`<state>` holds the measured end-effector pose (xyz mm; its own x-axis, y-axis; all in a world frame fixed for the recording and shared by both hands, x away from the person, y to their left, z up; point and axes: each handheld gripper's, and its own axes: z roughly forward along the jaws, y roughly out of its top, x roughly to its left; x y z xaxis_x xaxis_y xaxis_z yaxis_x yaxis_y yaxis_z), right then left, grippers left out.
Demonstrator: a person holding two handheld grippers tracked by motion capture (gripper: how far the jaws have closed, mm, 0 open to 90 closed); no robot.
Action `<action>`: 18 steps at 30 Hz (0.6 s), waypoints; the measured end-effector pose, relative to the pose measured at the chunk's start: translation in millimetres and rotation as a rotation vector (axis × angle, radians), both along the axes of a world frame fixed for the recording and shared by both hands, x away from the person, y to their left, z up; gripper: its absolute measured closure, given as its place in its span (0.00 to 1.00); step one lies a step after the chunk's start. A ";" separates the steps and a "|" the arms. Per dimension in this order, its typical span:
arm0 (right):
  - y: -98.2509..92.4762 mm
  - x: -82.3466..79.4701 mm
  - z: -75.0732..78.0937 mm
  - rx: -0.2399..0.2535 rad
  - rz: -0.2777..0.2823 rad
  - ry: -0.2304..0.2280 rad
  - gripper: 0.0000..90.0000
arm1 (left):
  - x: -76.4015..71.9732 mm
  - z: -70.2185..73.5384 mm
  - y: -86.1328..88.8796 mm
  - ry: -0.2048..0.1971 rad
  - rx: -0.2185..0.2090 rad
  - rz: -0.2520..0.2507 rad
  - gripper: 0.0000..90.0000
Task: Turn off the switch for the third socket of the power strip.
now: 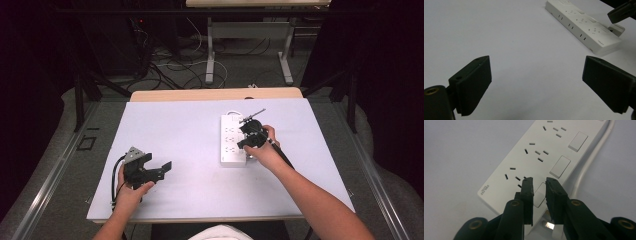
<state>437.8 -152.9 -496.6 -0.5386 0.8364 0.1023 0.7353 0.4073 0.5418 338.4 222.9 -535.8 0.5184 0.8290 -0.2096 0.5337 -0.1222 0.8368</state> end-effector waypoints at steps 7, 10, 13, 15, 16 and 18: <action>2.9 1.9 -6.0 -0.009 0.002 0.003 0.95 | 0.1 0.1 -0.1 0.003 0.002 -0.002 0.10; 3.6 1.5 -6.4 -0.021 0.008 0.021 0.98 | 0.1 0.0 0.0 0.003 0.001 -0.002 0.10; 4.6 2.0 -9.1 -0.011 0.016 0.014 1.00 | 0.1 0.0 0.0 0.003 0.002 -0.002 0.10; 6.4 1.2 -11.3 0.005 -0.006 0.023 1.00 | 0.2 -0.1 -0.1 0.003 0.001 -0.003 0.10; 6.3 1.8 -11.0 -0.016 0.005 0.032 1.00 | 0.2 0.0 -0.1 0.003 0.002 -0.003 0.10; 6.1 2.0 -11.4 -0.035 0.011 0.045 1.00 | 0.3 -0.2 -0.2 0.003 0.002 -0.004 0.10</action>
<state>439.8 -146.8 -507.9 -0.5435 0.8337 0.0976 0.7540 0.4337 0.4934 338.7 222.8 -536.0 0.5210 0.8274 -0.2096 0.5354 -0.1256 0.8352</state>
